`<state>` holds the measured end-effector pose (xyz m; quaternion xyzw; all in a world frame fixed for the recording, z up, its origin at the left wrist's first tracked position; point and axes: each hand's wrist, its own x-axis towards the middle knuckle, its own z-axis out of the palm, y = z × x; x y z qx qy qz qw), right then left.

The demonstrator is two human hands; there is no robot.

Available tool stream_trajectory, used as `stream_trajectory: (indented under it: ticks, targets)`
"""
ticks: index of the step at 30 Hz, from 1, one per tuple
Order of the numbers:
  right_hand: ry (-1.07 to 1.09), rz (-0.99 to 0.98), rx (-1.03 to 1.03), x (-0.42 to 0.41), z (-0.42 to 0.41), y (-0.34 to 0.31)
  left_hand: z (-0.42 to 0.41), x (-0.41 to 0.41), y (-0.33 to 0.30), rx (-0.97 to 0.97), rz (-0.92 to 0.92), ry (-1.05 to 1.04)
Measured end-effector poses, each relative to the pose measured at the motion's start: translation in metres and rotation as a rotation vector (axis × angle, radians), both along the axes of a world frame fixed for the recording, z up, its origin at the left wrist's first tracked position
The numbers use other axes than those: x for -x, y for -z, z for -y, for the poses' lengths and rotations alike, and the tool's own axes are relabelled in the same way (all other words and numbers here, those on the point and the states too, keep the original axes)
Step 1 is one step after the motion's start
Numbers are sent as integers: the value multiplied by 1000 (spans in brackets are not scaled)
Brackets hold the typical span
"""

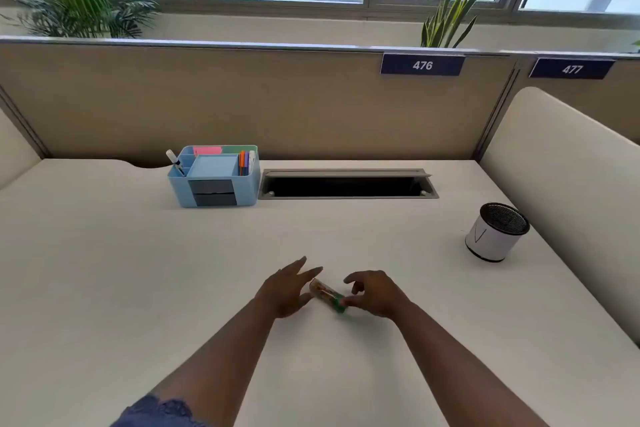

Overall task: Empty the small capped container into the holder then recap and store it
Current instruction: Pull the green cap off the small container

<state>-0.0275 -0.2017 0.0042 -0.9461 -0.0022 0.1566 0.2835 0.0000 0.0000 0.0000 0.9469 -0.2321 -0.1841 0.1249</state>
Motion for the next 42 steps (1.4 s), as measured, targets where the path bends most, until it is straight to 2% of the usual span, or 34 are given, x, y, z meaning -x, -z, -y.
stream_trajectory:
  ticks: [4,9,13,17,20,26,37,42]
  targets:
    - [38,-22,-15,3,-10,8,7,-2,5,12,-12,-23]
    - [88,73,-49,1,-17,18,13,-4,16,5,42,25]
    - [178,116,-276,-6,-20,10,20,-4,17,52,114,72]
    - [241,160,-443,-15,-23,0,31,-5,9,273,84,-50]
    - [233,144,-521,-18,-22,-7,34,-5,8,303,137,-74]
    - [193,106,-574,-23,-19,-5,32,-9,7,346,189,-56]
    - [158,44,-633,-25,-13,-5,28,-14,9,299,200,-39]
    - [113,29,-615,-23,-12,-10,25,-14,8,340,125,-65]
